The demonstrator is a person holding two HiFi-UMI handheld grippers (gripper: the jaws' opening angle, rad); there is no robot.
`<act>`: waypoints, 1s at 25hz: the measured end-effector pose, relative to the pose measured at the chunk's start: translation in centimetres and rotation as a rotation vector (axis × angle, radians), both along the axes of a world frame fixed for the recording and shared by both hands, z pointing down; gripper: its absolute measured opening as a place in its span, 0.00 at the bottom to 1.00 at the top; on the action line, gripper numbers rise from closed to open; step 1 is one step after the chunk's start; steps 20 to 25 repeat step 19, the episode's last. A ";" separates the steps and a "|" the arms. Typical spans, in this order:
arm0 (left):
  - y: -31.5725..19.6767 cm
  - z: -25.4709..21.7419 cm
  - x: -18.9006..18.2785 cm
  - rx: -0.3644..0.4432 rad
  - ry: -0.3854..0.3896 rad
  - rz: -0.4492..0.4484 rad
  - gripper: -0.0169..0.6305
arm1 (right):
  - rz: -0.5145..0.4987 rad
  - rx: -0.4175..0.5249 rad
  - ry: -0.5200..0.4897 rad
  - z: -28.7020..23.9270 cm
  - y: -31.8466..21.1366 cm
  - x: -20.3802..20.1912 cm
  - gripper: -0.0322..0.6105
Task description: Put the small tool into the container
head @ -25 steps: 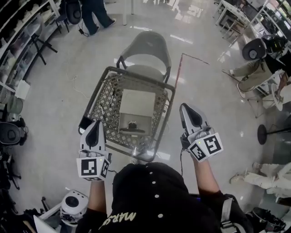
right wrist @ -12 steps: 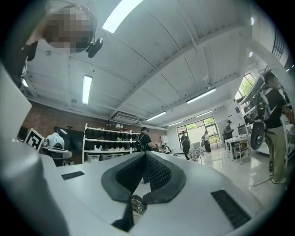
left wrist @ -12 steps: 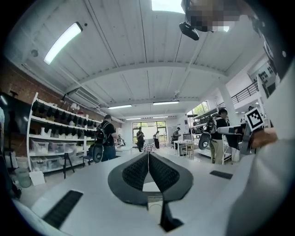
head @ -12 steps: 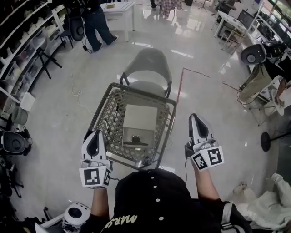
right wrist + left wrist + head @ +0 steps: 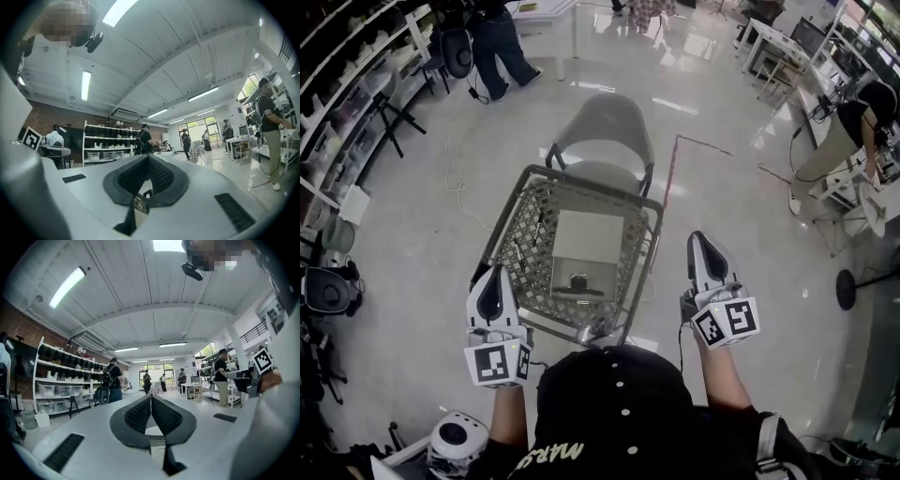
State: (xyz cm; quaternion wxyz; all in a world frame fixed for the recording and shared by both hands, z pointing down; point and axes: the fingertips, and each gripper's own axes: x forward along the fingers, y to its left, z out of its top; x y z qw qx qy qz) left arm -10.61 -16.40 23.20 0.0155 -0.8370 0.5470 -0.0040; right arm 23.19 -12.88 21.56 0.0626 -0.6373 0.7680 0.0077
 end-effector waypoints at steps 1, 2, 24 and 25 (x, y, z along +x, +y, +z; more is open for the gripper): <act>0.0 -0.1 0.0 0.003 -0.002 -0.001 0.07 | -0.001 -0.002 0.007 0.0 -0.1 -0.1 0.07; 0.0 -0.1 0.1 0.005 -0.004 -0.002 0.07 | -0.003 -0.005 0.012 0.1 -0.2 -0.2 0.07; 0.4 0.5 -0.5 -0.013 -0.005 -0.003 0.07 | -0.029 -0.005 0.038 0.0 -0.2 -2.1 0.07; 0.4 0.5 -0.5 -0.013 -0.005 -0.003 0.07 | -0.029 -0.005 0.038 0.0 -0.2 -2.1 0.07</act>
